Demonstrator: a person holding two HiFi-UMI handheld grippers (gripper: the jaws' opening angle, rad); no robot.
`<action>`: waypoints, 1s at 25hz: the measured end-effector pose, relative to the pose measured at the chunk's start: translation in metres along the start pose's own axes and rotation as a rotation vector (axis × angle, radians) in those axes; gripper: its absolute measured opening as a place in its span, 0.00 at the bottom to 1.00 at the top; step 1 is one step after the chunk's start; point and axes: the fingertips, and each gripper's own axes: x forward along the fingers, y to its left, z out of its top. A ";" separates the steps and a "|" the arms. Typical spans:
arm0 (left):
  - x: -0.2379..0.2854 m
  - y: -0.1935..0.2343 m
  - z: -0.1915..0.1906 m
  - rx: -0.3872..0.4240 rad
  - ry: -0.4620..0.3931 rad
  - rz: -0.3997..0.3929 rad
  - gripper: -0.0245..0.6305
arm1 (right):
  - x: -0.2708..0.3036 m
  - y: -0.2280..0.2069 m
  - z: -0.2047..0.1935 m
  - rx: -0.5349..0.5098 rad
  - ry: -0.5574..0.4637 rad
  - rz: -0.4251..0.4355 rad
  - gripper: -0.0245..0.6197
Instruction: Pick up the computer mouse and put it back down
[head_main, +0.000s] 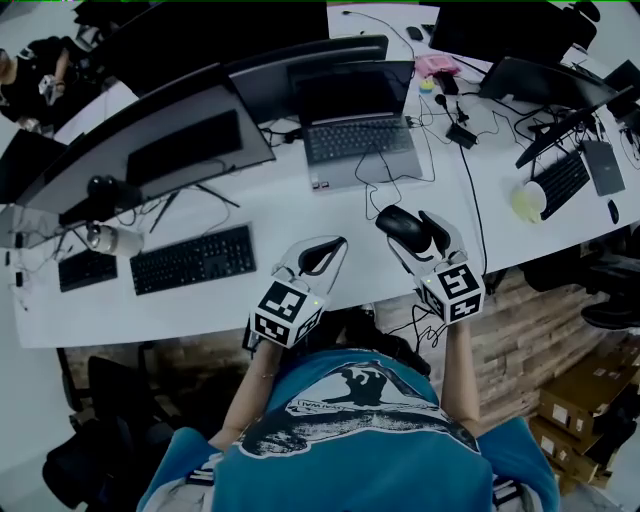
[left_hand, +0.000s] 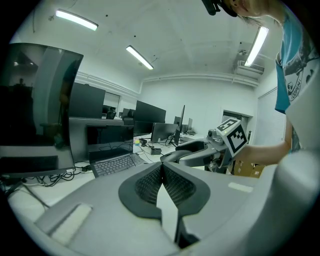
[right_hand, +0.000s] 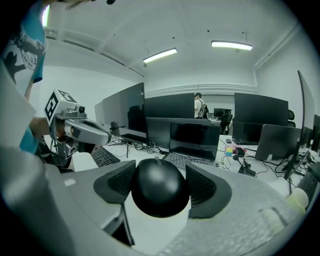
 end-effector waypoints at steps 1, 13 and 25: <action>-0.001 0.001 -0.001 -0.002 0.001 0.009 0.07 | 0.005 0.000 0.000 -0.003 0.001 0.009 0.52; -0.031 0.026 -0.008 -0.048 -0.017 0.143 0.07 | 0.092 0.014 0.003 -0.040 0.029 0.129 0.52; -0.060 0.045 -0.018 -0.103 -0.031 0.263 0.07 | 0.178 0.039 -0.030 -0.083 0.156 0.259 0.52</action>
